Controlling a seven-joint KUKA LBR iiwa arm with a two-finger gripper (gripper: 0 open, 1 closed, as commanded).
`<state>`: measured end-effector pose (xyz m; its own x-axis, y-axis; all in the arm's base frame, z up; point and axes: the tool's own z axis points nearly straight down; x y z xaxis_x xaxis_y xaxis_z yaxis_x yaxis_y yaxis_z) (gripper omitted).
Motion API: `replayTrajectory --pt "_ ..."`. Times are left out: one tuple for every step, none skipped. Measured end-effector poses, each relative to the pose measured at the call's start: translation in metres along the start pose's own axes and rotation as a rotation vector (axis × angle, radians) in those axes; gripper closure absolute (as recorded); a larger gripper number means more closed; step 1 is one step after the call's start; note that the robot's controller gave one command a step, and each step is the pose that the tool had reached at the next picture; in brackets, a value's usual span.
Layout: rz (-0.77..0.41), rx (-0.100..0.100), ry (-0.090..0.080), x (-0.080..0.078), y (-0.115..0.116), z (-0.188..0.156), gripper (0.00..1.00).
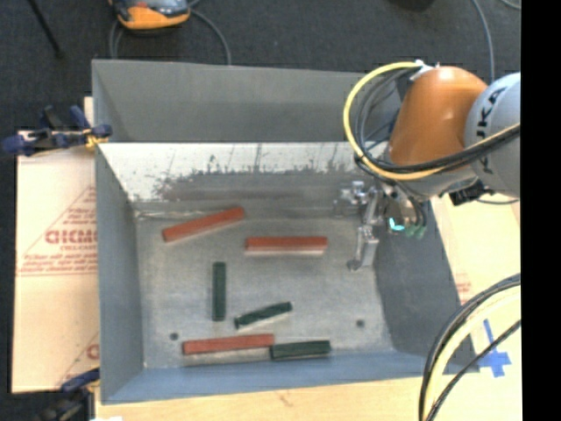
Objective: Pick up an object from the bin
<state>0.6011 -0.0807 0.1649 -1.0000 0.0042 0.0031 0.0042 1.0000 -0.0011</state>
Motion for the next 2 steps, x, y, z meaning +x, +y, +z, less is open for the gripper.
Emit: replayTrajectory --pt "-0.001 0.001 -0.008 -0.002 0.000 -0.005 0.00" --pt "0.003 -0.001 -0.009 -0.050 0.043 0.088 1.00"
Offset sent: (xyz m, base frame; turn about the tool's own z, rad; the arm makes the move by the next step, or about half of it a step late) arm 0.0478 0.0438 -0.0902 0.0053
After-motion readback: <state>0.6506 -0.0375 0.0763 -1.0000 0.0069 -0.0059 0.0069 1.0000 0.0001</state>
